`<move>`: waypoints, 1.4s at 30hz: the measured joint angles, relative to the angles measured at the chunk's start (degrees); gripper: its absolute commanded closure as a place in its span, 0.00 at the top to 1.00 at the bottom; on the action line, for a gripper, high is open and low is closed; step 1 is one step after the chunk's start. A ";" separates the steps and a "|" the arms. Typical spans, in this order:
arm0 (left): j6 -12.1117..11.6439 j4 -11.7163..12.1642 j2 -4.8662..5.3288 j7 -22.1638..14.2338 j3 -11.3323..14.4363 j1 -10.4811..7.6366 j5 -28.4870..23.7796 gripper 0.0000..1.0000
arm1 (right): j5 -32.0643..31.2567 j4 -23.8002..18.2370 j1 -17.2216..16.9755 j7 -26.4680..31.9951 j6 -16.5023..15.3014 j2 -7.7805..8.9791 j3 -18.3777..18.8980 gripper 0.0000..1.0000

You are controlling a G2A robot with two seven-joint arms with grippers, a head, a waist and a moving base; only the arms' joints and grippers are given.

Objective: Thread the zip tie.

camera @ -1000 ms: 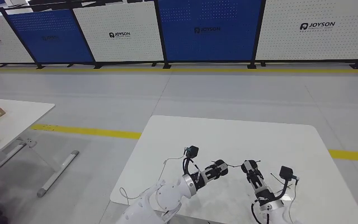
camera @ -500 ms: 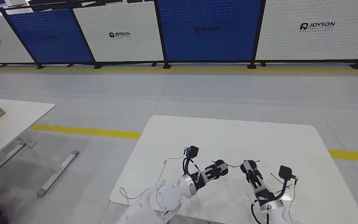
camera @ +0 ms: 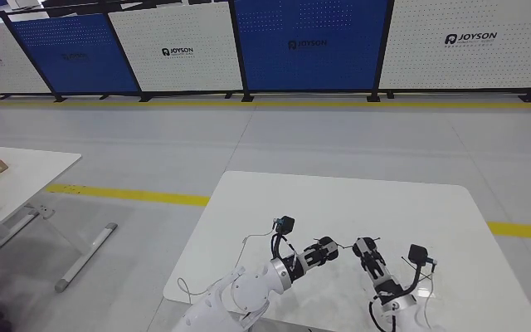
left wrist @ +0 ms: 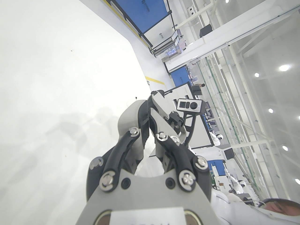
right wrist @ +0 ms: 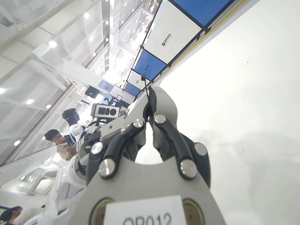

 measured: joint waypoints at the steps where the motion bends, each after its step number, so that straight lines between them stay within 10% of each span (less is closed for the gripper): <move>1: 0.00 0.00 0.00 0.00 0.00 0.00 0.00 0.00 | -0.01 0.15 0.14 0.27 0.20 -0.07 -0.04 0.00; 19: -3.20 0.55 0.05 -7.23 -1.54 -0.33 -11.67 0.00 | 3.54 0.04 -0.68 6.14 -3.50 -0.26 2.75 0.00; 39: -0.27 -0.39 -0.05 -1.03 0.70 -0.06 -0.91 0.00 | 1.03 -1.90 -3.13 5.21 -2.75 -0.56 4.57 0.00; 42: -0.28 -0.40 -0.06 -1.10 0.80 -0.10 -0.65 0.36 | 0.71 -1.80 -3.00 5.17 -2.57 -0.69 4.47 0.00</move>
